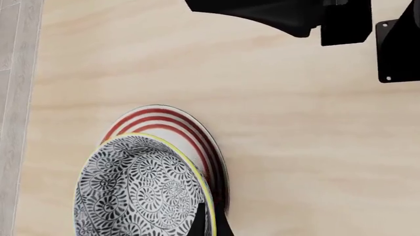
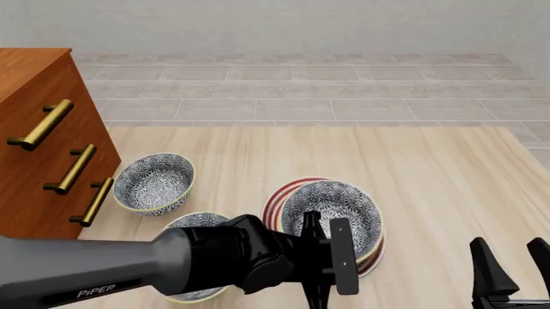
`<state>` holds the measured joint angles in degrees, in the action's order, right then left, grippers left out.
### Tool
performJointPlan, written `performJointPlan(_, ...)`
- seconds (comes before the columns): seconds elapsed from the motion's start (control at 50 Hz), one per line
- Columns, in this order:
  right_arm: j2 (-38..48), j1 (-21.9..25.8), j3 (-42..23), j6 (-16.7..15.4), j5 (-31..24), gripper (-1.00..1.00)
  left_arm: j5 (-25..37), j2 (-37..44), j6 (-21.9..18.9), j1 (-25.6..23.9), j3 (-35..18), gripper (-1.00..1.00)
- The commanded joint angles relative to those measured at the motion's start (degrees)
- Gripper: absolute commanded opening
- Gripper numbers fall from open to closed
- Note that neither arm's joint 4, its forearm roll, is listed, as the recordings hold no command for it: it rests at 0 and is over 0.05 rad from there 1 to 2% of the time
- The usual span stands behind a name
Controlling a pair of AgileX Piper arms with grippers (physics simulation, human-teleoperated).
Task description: Put the bowl at the front on the plate.
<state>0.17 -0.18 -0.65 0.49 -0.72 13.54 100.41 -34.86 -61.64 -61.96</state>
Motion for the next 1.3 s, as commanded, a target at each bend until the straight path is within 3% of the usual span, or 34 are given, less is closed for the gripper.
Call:
performJointPlan(0.02,0.00,0.00,0.00,0.00,0.00,1.00,-0.78,1.39,-0.40,0.76,-0.78,-1.00)
performJointPlan(1.24,0.00,0.01,0.00,-0.01,0.00,1.00,-1.99,6.14,-1.03,2.77,-3.21,-1.00)
performJointPlan(1.26,0.00,0.00,0.00,-0.01,0.00,1.00,-2.04,6.13,-1.09,2.78,-3.15,1.00)
performJointPlan(1.3,0.00,0.00,0.00,0.00,0.01,1.00,-1.94,6.22,-1.07,2.87,-3.25,1.00)
